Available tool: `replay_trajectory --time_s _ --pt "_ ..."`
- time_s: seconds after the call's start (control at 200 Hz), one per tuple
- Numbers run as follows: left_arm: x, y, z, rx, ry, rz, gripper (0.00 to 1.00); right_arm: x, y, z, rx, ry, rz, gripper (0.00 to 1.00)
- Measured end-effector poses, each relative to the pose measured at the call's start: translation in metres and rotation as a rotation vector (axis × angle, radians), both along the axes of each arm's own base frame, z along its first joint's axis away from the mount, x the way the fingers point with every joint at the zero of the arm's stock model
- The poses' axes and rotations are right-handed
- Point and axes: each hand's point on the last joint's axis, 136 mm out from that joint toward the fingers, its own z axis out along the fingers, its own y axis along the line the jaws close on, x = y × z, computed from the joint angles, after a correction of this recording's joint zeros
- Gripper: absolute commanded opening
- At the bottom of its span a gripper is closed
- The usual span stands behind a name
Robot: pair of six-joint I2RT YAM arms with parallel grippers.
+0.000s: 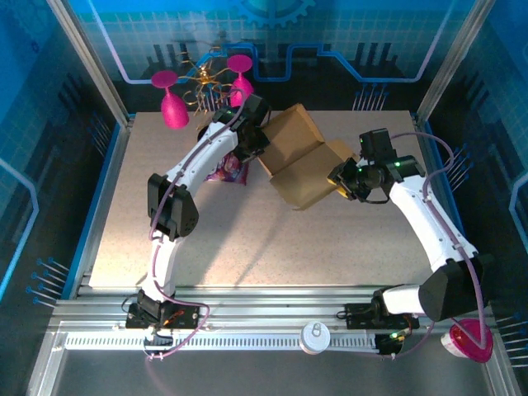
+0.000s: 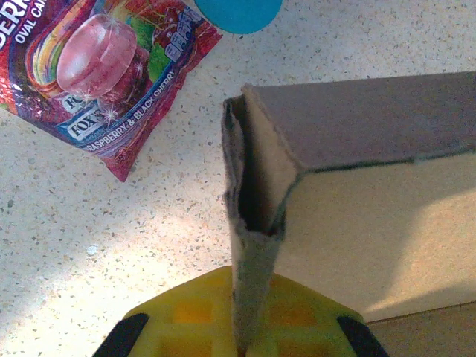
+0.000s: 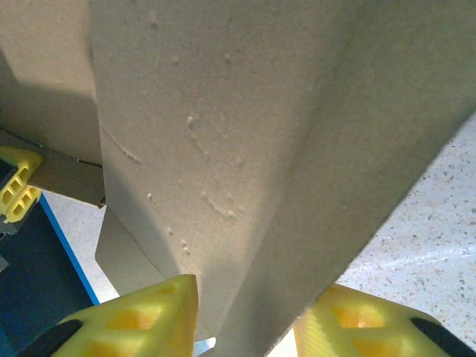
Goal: Fold the paper box
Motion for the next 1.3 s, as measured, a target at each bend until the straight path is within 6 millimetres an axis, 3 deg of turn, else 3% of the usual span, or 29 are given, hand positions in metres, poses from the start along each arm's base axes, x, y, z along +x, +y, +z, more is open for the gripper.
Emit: replay_trajectory --time_s 0.26,0.41,0.455,0.47,0.515,0.54,0.7,0.82,1.041,1.151,1.296 --pt "0.0 -0.001 0.0 -0.006 0.002 -0.003 0.0 -0.002 -0.005 -0.005 -0.05 0.015 0.014 0.18" --pt "-0.002 -0.004 0.0 -0.01 0.005 -0.009 0.0 0.003 -0.011 -0.014 -0.116 0.043 0.016 0.0" --pt "-0.003 -0.006 0.0 -0.013 0.007 -0.013 0.0 0.005 -0.015 -0.016 -0.141 0.046 0.016 0.0" --pt "-0.003 -0.007 0.0 -0.014 0.007 -0.015 0.03 0.005 -0.016 -0.015 -0.146 0.048 0.01 0.0" --pt "-0.004 -0.009 -0.001 -0.022 0.014 -0.021 0.29 0.007 -0.019 -0.014 -0.173 0.045 0.014 0.0" --pt "-0.005 -0.01 -0.002 -0.029 0.018 -0.024 0.36 0.008 -0.021 -0.011 -0.189 0.042 0.017 0.0" --pt "-0.016 -0.023 -0.009 -0.078 0.062 -0.039 0.58 0.021 -0.037 0.002 -0.334 -0.006 0.083 0.0" --pt "-0.034 -0.038 -0.006 -0.137 0.093 -0.065 0.67 0.026 -0.049 0.001 -0.428 0.001 0.175 0.0" --pt "-0.07 -0.05 0.03 -0.256 0.09 -0.098 0.65 0.036 -0.069 -0.001 -0.574 0.023 0.372 0.0" --pt "-0.07 -0.042 0.054 -0.272 0.038 -0.109 0.64 0.036 -0.077 0.002 -0.656 0.016 0.452 0.0" --pt "-0.06 -0.024 0.067 -0.239 -0.016 -0.134 0.61 0.036 -0.081 0.009 -0.794 0.01 0.56 0.0"
